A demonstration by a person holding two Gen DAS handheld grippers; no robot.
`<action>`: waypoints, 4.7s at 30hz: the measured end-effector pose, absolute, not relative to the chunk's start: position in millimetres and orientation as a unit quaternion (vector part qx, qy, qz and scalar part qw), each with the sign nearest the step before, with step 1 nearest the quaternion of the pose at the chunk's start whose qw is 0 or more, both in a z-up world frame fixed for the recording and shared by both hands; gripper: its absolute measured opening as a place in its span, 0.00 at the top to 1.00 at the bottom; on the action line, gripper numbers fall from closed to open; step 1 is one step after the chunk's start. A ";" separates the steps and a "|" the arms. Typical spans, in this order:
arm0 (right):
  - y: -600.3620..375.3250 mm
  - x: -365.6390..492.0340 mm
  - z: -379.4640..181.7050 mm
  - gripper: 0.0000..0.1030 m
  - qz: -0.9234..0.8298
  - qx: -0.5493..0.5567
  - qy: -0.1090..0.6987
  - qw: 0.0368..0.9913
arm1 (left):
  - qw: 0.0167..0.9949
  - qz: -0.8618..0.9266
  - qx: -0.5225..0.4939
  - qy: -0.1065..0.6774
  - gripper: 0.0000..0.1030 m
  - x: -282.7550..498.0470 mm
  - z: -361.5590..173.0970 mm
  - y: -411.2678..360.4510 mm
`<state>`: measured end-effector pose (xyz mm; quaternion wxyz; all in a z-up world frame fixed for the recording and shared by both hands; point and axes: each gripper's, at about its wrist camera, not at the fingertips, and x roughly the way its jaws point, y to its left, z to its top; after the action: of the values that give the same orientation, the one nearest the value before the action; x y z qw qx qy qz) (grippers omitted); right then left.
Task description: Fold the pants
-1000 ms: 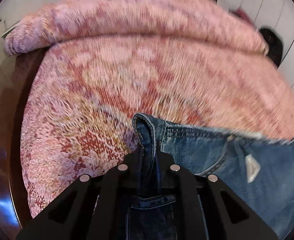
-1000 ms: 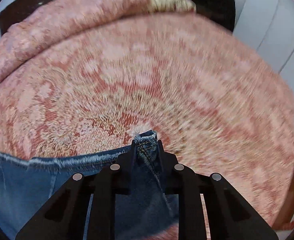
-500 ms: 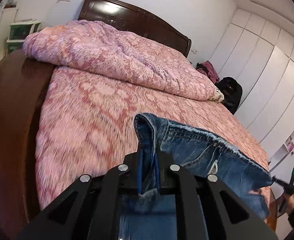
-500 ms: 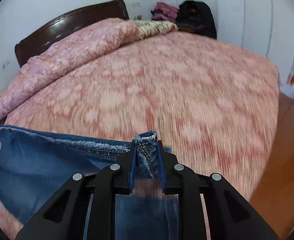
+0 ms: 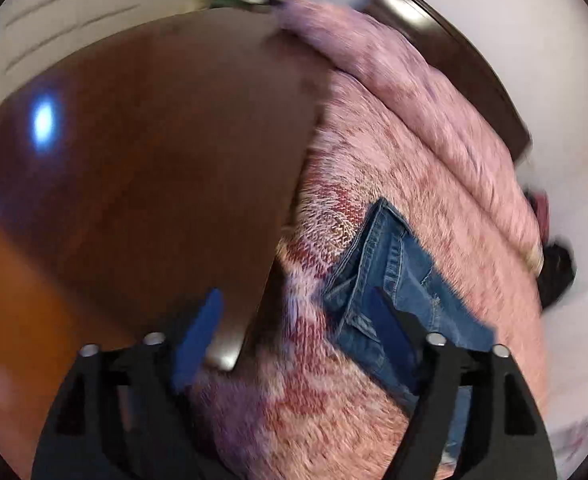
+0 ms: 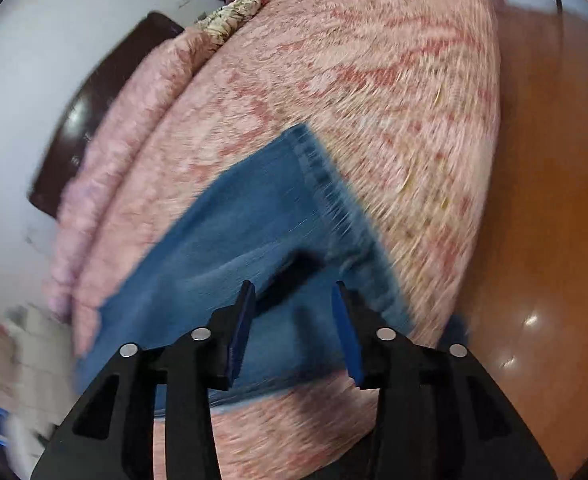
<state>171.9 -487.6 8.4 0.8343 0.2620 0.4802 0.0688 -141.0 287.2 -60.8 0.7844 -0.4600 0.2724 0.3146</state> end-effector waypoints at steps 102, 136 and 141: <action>-474.7 173.7 -42.1 0.99 0.057 0.356 0.500 0.788 | 0.777 0.225 -0.446 0.384 0.89 -10.2 -86.1 291.2; -485.7 168.8 -57.9 1.00 0.049 0.433 0.473 0.766 | 0.884 0.072 -0.299 0.353 0.33 41.7 -33.1 133.3; -489.2 168.5 -60.6 1.00 0.052 0.436 0.473 0.764 | 0.843 0.089 -0.347 0.401 0.36 98.0 -85.7 152.4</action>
<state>168.5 -489.2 -60.6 0.7640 0.4356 0.4731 0.0521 98.0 152.4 -85.7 0.8430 -0.3472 0.4010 0.0894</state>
